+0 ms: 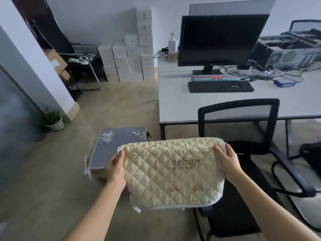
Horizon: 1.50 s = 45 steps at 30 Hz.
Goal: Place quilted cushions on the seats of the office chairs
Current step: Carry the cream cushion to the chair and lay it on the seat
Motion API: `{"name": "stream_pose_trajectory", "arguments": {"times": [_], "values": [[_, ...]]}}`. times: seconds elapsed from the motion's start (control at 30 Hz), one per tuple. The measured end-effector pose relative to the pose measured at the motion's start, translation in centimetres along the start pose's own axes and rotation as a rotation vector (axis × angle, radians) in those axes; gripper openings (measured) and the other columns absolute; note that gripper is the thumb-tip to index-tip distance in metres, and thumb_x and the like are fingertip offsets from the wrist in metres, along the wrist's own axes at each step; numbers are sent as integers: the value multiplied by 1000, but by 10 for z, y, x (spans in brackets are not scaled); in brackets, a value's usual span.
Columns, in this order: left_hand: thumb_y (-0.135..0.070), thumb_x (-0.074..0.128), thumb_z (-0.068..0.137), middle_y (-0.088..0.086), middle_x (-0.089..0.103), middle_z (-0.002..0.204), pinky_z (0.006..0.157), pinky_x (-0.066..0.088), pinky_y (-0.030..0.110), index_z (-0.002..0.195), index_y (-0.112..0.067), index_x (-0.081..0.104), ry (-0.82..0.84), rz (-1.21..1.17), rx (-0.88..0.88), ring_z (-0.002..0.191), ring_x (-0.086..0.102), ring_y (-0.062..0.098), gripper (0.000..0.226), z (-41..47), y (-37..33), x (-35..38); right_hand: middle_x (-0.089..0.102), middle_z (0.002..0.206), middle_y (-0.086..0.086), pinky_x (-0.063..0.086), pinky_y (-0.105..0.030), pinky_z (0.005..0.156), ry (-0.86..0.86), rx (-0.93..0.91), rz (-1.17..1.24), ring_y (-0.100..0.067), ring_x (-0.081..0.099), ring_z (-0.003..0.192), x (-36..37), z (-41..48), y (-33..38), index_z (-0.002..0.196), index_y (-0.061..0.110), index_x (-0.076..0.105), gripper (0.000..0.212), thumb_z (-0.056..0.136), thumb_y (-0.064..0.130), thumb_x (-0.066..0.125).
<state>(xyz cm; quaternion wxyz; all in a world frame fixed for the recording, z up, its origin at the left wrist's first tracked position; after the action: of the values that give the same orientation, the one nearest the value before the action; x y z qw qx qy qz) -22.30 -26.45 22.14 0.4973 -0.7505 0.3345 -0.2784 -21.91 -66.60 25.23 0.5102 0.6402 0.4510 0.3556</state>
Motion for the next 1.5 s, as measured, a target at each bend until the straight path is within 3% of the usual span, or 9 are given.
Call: {"name": "stream_pose_trajectory", "arguments": {"times": [0.1,0.2,0.4,0.67,0.8,1.0,1.23,1.37,1.5], "values": [[-32,65,83,10,69,99,88,53,43,91,-17,67,61,-34,-53,94,65,26,18,-40,16,40,71,89,5,56,-28,59,-39,-5,-1,-13,71,76,-60,-4,8,86,37,62,4,85,34,64],[-33,66,83,9,70,94,77,54,37,83,-18,68,98,-39,-73,85,66,22,15,-79,31,76,72,89,5,56,-27,58,-86,-3,2,-10,72,73,-118,-10,12,88,36,63,4,85,33,64],[-30,68,81,16,68,108,94,50,50,108,-8,66,164,-54,-116,101,64,31,34,-147,52,137,68,92,5,56,-27,59,-161,-6,-11,-13,68,79,-218,-26,26,88,35,61,5,87,30,62],[-28,68,81,9,68,99,88,52,44,94,-19,69,258,-23,-82,90,64,25,15,-214,60,203,64,96,2,54,-39,79,-245,-18,-14,-18,63,88,-317,-37,36,101,27,58,14,87,29,61],[-25,67,82,16,67,109,92,51,46,107,-10,66,283,-31,-67,102,63,30,29,-242,63,230,65,98,0,54,-40,79,-282,-12,9,-19,63,88,-358,-42,36,103,26,58,16,88,30,60],[-26,68,81,5,68,96,83,52,37,82,-27,68,355,-18,-71,93,63,23,2,-279,73,269,63,96,4,50,-27,66,-323,-25,33,-10,61,85,-415,-48,39,107,23,58,19,89,30,58],[-30,70,78,2,68,97,82,53,37,88,-28,68,407,11,-54,88,63,18,10,-322,84,317,63,96,7,50,-26,64,-350,-1,55,-10,62,86,-482,-57,36,91,36,60,3,89,36,57],[-30,71,78,5,67,99,81,53,38,92,-25,69,438,23,-48,91,63,20,15,-343,94,345,63,106,1,53,-36,77,-400,26,47,-16,61,95,-523,-61,30,114,22,59,32,87,39,58],[-29,71,78,9,67,105,87,52,39,103,-16,68,469,28,-47,94,62,22,28,-365,103,374,64,104,0,54,-38,80,-442,28,83,-17,62,92,-558,-63,29,111,25,59,28,86,39,59]]}}
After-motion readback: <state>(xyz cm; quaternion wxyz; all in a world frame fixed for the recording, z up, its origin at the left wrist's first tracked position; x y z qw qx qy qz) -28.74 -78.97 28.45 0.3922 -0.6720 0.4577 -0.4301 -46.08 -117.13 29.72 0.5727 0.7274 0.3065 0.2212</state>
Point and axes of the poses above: each hand's wrist, its own z-axis towards the middle knuckle, its own x-axis out of the palm, y = z × x, the point moved 8 cm from there along z, towards the middle knuckle
